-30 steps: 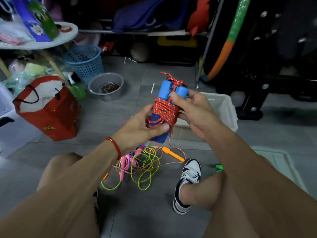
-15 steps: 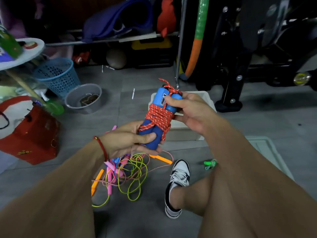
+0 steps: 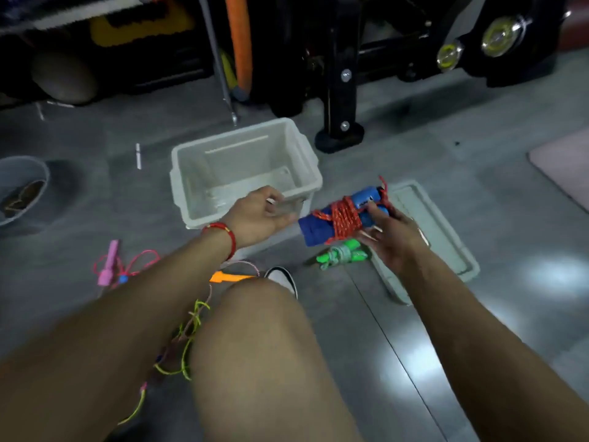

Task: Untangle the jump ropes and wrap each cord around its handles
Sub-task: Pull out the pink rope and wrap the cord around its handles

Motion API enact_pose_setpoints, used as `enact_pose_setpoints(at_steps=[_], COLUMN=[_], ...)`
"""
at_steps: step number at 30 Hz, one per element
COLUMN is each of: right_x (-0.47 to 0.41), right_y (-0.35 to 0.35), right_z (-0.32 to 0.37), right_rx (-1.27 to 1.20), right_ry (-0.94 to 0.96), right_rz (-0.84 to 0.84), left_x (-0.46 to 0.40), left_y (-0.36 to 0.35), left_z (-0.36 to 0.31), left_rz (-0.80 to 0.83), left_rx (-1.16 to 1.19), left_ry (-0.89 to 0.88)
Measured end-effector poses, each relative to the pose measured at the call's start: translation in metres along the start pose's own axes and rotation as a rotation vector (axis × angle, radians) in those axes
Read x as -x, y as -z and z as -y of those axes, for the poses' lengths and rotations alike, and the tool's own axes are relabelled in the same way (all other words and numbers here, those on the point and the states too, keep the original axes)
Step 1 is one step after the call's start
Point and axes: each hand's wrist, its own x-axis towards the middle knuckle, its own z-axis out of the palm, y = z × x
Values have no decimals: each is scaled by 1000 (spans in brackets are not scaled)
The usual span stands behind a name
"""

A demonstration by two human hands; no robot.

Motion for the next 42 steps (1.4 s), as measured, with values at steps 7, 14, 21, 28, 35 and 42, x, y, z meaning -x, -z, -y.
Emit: enact_pose_setpoints(at_steps=[7,14,21,28,35,42], right_x=[-18,-90,-83,-34,32,98], right_y=[120,103,97,24,-159,-319], right_z=[-108,-179,-195,-127,-24,-35], right_rx=[-17,162,891,944,1197,2038], right_ry=[-300,-281,-63,187,395,553], right_rz=[-446,-469,-415,98,613,1070], left_x=[-43,-53,-27,64,208,270], left_y=[-50,-58,-18,36,128,170], left_z=[25,45,65,87,106,159], left_rz=[169,201,35,-97,-188,-156], left_rx=[-195,-239,-191,-126,-336,-458], left_ry=[-58,-2,115,173,196,431])
